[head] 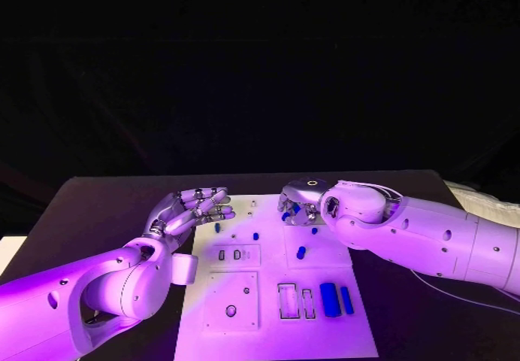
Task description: Assemble the parts on the task board
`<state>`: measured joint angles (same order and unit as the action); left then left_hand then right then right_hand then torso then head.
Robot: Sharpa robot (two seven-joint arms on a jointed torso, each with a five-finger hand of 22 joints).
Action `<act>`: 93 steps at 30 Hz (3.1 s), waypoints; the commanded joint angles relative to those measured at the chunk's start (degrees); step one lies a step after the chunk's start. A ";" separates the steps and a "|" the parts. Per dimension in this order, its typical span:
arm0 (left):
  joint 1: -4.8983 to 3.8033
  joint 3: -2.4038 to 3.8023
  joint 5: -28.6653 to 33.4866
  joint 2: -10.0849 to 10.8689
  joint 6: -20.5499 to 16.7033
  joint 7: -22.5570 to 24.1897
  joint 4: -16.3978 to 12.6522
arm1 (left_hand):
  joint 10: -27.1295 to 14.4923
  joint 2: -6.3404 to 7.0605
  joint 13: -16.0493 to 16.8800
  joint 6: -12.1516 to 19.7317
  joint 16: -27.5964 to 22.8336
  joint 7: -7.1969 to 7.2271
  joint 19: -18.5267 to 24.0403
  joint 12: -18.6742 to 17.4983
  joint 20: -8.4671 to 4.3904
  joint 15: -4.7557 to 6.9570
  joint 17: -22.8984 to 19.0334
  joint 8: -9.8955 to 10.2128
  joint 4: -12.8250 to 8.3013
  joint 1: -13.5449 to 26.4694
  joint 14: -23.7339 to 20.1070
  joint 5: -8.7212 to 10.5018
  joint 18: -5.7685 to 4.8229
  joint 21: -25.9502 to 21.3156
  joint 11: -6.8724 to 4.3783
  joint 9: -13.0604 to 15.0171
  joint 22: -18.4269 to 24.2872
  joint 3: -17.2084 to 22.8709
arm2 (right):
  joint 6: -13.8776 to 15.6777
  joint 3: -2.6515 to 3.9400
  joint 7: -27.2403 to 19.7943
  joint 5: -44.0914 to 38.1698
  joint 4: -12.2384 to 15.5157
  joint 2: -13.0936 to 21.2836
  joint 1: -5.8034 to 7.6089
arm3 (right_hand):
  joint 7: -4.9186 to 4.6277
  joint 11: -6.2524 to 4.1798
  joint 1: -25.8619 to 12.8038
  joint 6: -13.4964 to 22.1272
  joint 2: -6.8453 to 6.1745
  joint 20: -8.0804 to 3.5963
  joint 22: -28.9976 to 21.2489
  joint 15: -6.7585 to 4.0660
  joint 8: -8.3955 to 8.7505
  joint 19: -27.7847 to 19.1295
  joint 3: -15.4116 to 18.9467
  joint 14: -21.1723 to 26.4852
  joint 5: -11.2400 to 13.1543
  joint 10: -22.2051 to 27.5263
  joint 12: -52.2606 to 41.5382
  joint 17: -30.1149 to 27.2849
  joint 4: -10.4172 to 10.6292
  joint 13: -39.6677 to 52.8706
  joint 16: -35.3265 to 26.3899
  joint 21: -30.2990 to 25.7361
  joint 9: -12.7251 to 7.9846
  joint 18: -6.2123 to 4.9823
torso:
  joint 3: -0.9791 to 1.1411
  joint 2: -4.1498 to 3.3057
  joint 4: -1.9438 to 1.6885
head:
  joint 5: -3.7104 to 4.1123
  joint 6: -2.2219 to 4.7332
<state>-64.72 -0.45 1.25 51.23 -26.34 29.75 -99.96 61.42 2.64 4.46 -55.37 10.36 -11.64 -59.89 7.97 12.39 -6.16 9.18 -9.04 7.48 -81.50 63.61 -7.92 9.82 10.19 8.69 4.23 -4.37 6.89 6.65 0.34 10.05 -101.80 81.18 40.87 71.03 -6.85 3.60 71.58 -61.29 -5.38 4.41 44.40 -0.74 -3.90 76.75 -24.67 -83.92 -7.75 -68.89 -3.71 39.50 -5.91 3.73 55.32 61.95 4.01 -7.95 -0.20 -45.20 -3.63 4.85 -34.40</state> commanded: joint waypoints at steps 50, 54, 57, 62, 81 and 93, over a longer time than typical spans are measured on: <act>-0.09 0.06 0.15 0.01 1.69 -0.47 -0.07 | -0.06 0.00 -0.25 -0.05 -0.80 -0.28 -0.81 -1.05 0.06 -0.16 0.39 0.67 -0.91 -0.05 0.35 0.36 0.63 -0.82 0.20 -0.20 0.29 0.04 | 12.46 0.27 1.37 -0.06 -6.27 -8.81 0.56 | -0.77 0.26 4.31 -3.21 1.44 0.30 17.64 -0.21 0.33 3.16 -6.29 -1.45 3.57 -2.15 0.22 10.28 -0.92 0.05 10.79 13.34 1.27 2.86 | -0.21 -1.26 -1.06 | -0.15 0.71; -0.09 0.06 0.15 0.09 1.67 -0.49 -0.09 | -0.07 -0.01 -0.26 -0.04 -0.83 -0.28 -0.82 -1.08 0.06 -0.16 0.40 0.69 -0.93 -0.05 0.34 0.36 0.63 -0.84 0.21 -0.20 0.30 0.04 | 11.02 0.15 1.44 -0.04 -6.85 -9.35 0.44 | -0.76 0.28 4.17 -3.16 1.38 0.36 17.71 -0.17 0.32 3.13 -6.30 -1.44 3.61 -2.09 0.21 10.28 -0.83 0.05 10.87 13.41 1.28 2.86 | -0.20 -1.32 -0.97 | -0.27 0.73; -0.09 0.06 0.15 0.14 1.69 -0.50 -0.13 | -0.09 -0.01 -0.27 -0.03 -0.86 -0.29 -0.83 -1.12 0.06 -0.17 0.41 0.72 -0.96 -0.05 0.34 0.36 0.63 -0.87 0.22 -0.21 0.31 0.03 | 10.28 0.10 1.61 -0.04 -7.24 -9.59 0.40 | -0.77 0.30 4.01 -3.12 1.32 0.41 17.78 -0.15 0.30 3.11 -6.27 -1.43 3.67 -2.04 0.20 10.30 -0.72 0.05 10.94 13.48 1.28 2.85 | -0.22 -1.35 -0.95 | -0.31 0.70; -0.10 0.06 0.15 0.18 1.80 -0.62 -0.14 | -0.13 -0.02 -0.29 0.00 -0.91 -0.30 -0.85 -1.21 0.07 -0.18 0.44 0.78 -1.01 -0.04 0.33 0.37 0.63 -0.93 0.24 -0.22 0.34 0.01 | 9.74 -0.02 2.24 -0.28 -7.97 -10.13 0.35 | -0.78 0.32 3.81 -3.06 1.20 0.46 17.82 -0.13 0.30 3.06 -6.21 -1.40 3.72 -1.98 0.20 10.32 -0.59 0.05 11.01 13.53 1.28 2.84 | -0.19 -1.40 -0.97 | -0.28 0.81; -0.14 0.06 0.15 0.25 1.99 -0.83 -0.19 | -0.20 -0.04 -0.32 0.04 -1.03 -0.32 -0.87 -1.36 0.09 -0.21 0.49 0.87 -1.11 -0.01 0.31 0.37 0.62 -1.05 0.27 -0.24 0.38 -0.03 | 9.40 -0.18 2.86 -0.77 -9.19 -11.58 0.20 | -0.86 0.44 3.29 -2.44 0.70 0.62 17.51 -0.01 0.38 2.70 -6.12 -1.22 3.67 -1.32 0.28 10.04 -0.24 -0.01 11.05 13.47 1.19 2.72 | -0.27 -1.55 -1.15 | -0.45 0.58; -0.21 0.06 0.15 0.54 2.06 -0.96 -0.01 | -0.26 -0.05 -0.35 0.08 -1.13 -0.34 -0.89 -1.49 0.11 -0.23 0.53 0.96 -1.19 0.01 0.29 0.38 0.62 -1.15 0.30 -0.26 0.40 -0.07 | 12.74 -0.12 3.32 0.05 -6.64 -9.00 0.22 | -2.05 3.04 2.92 6.42 -2.48 2.90 10.37 2.16 0.15 -0.78 -0.71 0.20 4.72 12.47 -0.29 5.03 1.66 -0.05 8.27 9.39 -0.02 1.39 | -0.18 -1.53 -1.02 | -0.33 0.70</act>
<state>-64.82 -0.44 1.37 51.74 -25.50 28.62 -99.93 61.42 2.64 4.19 -55.37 9.37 -11.64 -60.30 6.63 12.40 -6.17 9.66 -8.26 6.69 -81.50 63.60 -7.92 9.81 9.19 8.70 4.01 -4.02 6.73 17.85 0.17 12.84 -101.68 73.84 31.45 71.25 -8.92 6.66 74.01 -54.57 -7.60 7.07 54.74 1.23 -3.52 75.89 -25.67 -83.82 -3.31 -56.12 -3.87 44.61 -4.10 3.65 63.68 71.41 3.93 -6.17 -0.48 -46.76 -4.74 4.43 -33.72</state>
